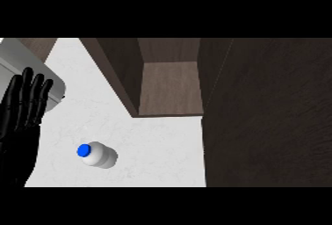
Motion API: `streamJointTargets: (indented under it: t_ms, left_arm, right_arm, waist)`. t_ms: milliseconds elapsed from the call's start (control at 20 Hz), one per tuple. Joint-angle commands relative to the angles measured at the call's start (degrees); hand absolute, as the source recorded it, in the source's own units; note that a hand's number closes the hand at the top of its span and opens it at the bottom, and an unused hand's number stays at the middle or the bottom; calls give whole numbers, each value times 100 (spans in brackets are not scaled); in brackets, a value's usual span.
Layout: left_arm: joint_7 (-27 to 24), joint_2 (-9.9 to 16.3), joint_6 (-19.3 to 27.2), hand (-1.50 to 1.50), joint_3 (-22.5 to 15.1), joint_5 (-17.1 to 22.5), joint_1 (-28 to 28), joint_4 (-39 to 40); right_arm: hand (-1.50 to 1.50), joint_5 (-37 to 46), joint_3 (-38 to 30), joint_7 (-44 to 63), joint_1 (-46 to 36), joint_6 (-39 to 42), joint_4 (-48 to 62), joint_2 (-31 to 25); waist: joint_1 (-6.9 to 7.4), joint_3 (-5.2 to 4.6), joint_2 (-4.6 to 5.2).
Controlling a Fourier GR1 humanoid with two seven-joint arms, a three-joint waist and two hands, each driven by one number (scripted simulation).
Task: Pick up the bottled water, place it into the cabinet and close the cabinet
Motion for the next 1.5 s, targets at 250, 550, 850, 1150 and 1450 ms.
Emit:
streamJointTargets:
  t_ms: [250,550,850,1150,1450]
  left_arm:
    - [-214,122,-1334,-150,-979,1180,672,-980]
    - [1052,-142,-1129,-150,-1019,2477,2174,-522]
    - [698,146,-1686,-150,-883,2715,3251,-1017]
    - [817,373,-2104,-150,-272,3248,3656,-1241]
    - [495,159,-2510,-150,-100,2970,3827,-970]
  right_arm:
    - [-150,54,234,110,777,329,-896,-169]
    - [-150,-1565,692,1240,1474,380,-708,407]
    - [-150,-1776,750,984,2061,641,-899,406]
    - [-150,-1463,1191,644,2718,801,-1092,489]
    - [-150,-1554,1130,433,2816,950,-1008,482]
  waist:
    - [79,-110,110]
    - [167,-110,125]
    - [148,-105,144]
    - [136,-104,144]
    - [138,-103,147]
